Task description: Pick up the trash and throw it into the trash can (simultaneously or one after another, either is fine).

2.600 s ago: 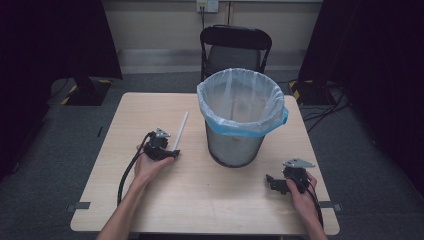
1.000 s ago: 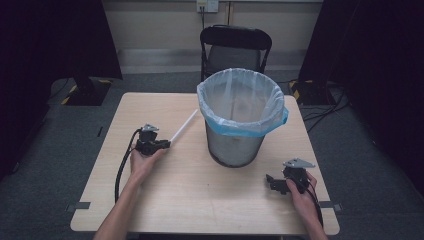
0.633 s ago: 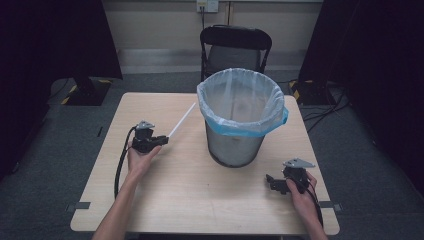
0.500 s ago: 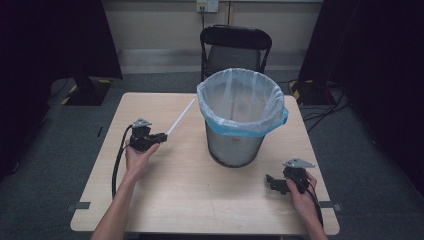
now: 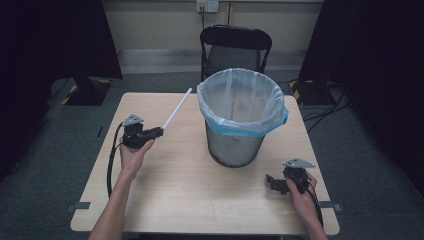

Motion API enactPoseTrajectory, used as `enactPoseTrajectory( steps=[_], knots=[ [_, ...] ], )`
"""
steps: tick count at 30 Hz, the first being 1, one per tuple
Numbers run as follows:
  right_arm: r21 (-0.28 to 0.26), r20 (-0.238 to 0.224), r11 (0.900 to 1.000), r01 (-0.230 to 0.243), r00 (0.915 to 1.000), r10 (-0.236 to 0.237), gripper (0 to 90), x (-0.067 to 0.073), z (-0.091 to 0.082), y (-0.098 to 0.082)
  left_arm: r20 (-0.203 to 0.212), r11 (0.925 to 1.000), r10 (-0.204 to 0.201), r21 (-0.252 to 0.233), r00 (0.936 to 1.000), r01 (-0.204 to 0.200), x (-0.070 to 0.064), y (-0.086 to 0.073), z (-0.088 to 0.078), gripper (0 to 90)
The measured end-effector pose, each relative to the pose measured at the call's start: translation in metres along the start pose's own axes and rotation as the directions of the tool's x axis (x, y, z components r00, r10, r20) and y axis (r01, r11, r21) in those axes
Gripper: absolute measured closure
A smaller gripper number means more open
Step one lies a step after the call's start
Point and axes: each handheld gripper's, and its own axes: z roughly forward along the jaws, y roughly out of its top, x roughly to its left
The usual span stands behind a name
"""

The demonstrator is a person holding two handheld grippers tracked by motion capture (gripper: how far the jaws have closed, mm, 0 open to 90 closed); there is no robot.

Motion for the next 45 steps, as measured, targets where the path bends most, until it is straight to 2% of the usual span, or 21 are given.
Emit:
enactPoseTrajectory(
  steps=[4, 13, 20, 24, 26, 30, 33, 37, 42, 45],
  knots=[
    [0.0, 0.0, 1.0, 0.0, 1.0, 0.0, 11.7, 0.0, 0.0, 0.0, 0.012, 0.9997, -0.011, -0.02, 0.9999, 0.011, -0.001, 0.002, -0.004, 80.2],
    [0.0, 0.0, 1.0, 0.0, 1.0, 0.0, 11.7, 0.0, 0.0, 0.0, 0.03, 0.999, 0.0, -0.045, 0.9996, 0.002, -0.008, 0.007, -0.008, 80.2],
    [0.0, 0.0, 1.0, 0.0, 1.0, 0.0, 11.7, 0.0, 0.0, 0.0, 0.036, 0.9964, 0.004, -0.085, 0.9993, -0.001, -0.009, 0.014, -0.02, 80.2],
    [0.0, 0.0, 1.0, 0.0, 1.0, 0.0, 11.7, 0.0, 0.0, 0.0, 0.049, 0.9929, 0.008, -0.119, 0.9988, -0.002, -0.014, 0.022, -0.029, 80.3],
    [0.0, 0.0, 1.0, 0.0, 1.0, 0.0, 11.7, 0.0, 0.0, 0.0, 0.048, 0.9926, 0.01, -0.121, 0.9988, -0.004, -0.016, 0.023, -0.03, 80.3],
    [0.0, 0.0, 1.0, 0.0, 1.0, 0.0, 11.7, 0.0, 0.0, 0.0, 0.06, 0.9885, 0.012, -0.151, 0.9981, -0.002, -0.022, 0.028, -0.036, 80.3],
    [0.0, 0.0, 1.0, 0.0, 1.0, 0.0, 11.7, 0.0, 0.0, 0.0, 0.062, 0.9874, 0.02, -0.158, 0.9979, -0.01, -0.023, 0.03, -0.038, 80.2],
    [0.0, 0.0, 1.0, 0.0, 1.0, 0.0, 11.7, 0.0, 0.0, 0.0, 0.071, 0.9821, 0.04, -0.187, 0.9967, -0.026, -0.029, 0.036, -0.044, 80.2],
    [0.0, 0.0, 1.0, 0.0, 1.0, 0.0, 11.6, 0.0, 0.0, 0.0, 0.08, 0.978, 0.037, -0.208, 0.9961, -0.02, -0.03, 0.04, -0.05, 80.3],
    [-0.001, -0.002, 1.0, 0.0, 1.0, 0.0, 11.5, 0.0, 0.0, 0.0, 0.09, 0.9701, 0.034, -0.242, 0.9954, -0.012, -0.033, 0.046, -0.057, 80.3]
  ],
)
